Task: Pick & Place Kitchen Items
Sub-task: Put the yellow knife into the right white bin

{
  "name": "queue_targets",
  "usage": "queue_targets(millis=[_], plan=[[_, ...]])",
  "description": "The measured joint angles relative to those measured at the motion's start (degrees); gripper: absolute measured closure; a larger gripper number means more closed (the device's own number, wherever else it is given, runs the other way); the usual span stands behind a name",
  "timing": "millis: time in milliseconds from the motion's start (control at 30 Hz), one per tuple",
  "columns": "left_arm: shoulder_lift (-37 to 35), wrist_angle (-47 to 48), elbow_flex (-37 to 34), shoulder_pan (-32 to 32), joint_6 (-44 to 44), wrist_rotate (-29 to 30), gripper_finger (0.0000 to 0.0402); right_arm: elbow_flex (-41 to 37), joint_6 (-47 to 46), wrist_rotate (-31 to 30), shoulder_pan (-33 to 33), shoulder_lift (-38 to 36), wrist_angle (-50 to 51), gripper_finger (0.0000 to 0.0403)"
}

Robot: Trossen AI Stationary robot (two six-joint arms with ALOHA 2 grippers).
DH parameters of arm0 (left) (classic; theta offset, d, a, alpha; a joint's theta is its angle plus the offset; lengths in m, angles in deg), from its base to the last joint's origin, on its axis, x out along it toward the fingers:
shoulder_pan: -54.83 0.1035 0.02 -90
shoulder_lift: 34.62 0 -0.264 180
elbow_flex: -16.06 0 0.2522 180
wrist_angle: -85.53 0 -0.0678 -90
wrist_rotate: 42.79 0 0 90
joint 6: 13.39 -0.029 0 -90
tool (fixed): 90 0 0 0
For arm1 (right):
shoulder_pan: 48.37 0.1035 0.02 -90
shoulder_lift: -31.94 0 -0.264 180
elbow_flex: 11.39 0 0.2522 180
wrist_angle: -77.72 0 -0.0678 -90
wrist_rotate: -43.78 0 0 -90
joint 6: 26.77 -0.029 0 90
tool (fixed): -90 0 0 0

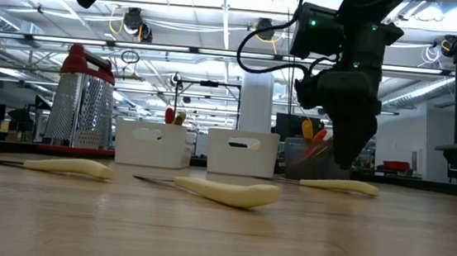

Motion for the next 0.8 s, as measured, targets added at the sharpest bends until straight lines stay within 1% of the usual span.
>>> queue_targets(millis=[100,267,467,600,667,800], plan=[[0.0,0.6,0.0,0.0,0.0,0.1,0.019,0.0,-1.4,1.0,0.0,0.9,-0.1,0.0208],[0.0,0.8,0.0,0.0,0.0,0.2,0.019,0.0,-1.3,0.6,0.0,2.8,-0.1,0.0208],[0.0,0.9,0.0,0.0,0.0,0.5,0.019,0.1,-1.3,-2.1,0.0,6.8,-1.1,0.0208],[0.0,1.1,0.0,0.0,0.0,0.6,0.019,0.3,-2.0,-2.5,0.1,9.6,-0.9,0.0208],[0.0,1.1,0.0,0.0,0.0,0.6,0.019,0.3,-2.3,-2.9,0.1,11.2,0.7,0.0208],[0.0,1.1,0.0,0.0,0.0,0.6,0.019,0.2,-2.4,-5.6,0.6,13.1,3.5,0.0215]])
